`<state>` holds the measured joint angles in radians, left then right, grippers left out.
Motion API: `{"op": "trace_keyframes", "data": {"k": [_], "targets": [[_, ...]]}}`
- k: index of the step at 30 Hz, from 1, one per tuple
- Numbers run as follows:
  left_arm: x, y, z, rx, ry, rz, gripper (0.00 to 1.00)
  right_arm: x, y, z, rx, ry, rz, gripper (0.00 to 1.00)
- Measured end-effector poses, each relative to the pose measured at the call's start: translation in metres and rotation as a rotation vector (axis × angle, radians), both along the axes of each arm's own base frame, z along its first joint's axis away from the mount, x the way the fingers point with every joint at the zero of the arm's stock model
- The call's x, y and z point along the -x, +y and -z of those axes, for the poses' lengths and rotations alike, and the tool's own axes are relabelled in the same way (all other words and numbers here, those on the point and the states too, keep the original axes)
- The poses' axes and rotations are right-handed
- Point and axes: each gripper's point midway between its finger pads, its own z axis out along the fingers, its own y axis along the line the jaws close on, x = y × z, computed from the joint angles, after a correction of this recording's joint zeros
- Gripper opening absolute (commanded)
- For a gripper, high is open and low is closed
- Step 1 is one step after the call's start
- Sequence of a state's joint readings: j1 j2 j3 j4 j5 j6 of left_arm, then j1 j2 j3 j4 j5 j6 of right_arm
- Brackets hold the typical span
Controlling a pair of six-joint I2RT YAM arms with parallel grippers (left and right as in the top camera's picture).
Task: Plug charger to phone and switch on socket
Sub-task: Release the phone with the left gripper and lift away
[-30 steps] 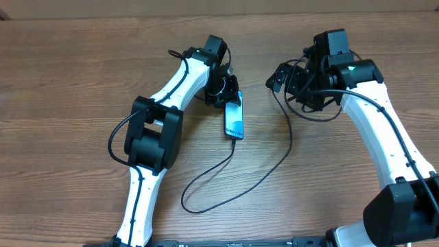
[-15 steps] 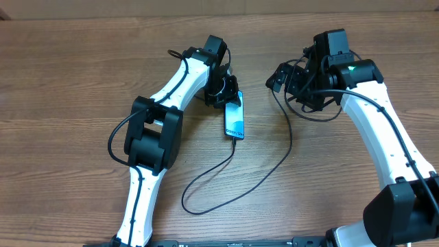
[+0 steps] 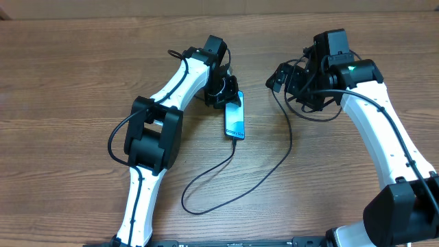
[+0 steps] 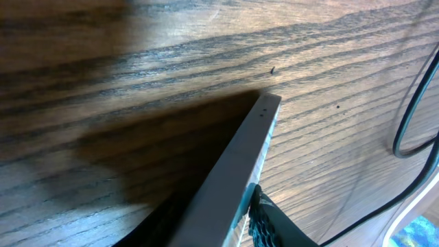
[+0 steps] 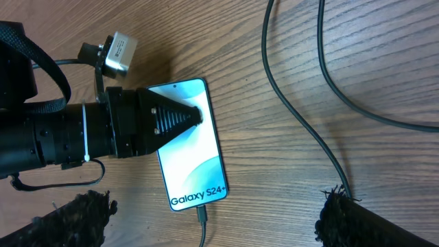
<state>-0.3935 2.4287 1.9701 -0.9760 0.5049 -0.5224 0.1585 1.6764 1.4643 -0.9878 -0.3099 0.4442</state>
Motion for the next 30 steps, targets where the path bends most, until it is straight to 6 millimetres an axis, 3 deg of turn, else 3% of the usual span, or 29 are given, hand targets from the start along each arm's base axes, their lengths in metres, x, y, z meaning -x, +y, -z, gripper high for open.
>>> {"op": "trace_keyframes", "data": {"k": [30], "targets": [[0.0010, -0.0019, -0.0014, 0.000, -0.002, 0.004, 0.41, 0.0000, 0.0000, 0.0000, 0.000, 0.000, 0.000, 1.00]]}}
